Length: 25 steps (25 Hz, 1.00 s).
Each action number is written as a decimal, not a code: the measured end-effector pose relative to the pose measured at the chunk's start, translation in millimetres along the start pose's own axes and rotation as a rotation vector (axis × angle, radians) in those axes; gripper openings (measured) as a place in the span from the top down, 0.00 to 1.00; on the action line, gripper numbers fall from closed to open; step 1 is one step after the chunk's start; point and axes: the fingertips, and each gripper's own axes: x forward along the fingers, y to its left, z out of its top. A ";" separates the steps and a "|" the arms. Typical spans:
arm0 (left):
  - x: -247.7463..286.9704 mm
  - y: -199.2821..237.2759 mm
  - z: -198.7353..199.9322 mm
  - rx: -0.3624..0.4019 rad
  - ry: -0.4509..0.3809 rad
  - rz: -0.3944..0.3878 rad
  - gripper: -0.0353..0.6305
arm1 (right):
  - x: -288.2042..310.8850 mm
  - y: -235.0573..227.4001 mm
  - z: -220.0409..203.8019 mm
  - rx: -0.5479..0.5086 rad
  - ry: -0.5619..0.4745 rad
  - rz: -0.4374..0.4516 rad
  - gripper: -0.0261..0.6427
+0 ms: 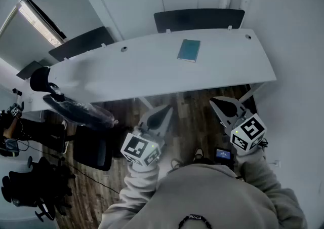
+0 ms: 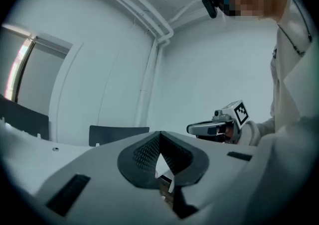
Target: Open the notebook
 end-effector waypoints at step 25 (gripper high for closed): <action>-3.8 -5.2 0.0 0.020 0.013 -0.008 0.95 | 0.5 6.6 -8.1 0.059 0.002 0.093 0.93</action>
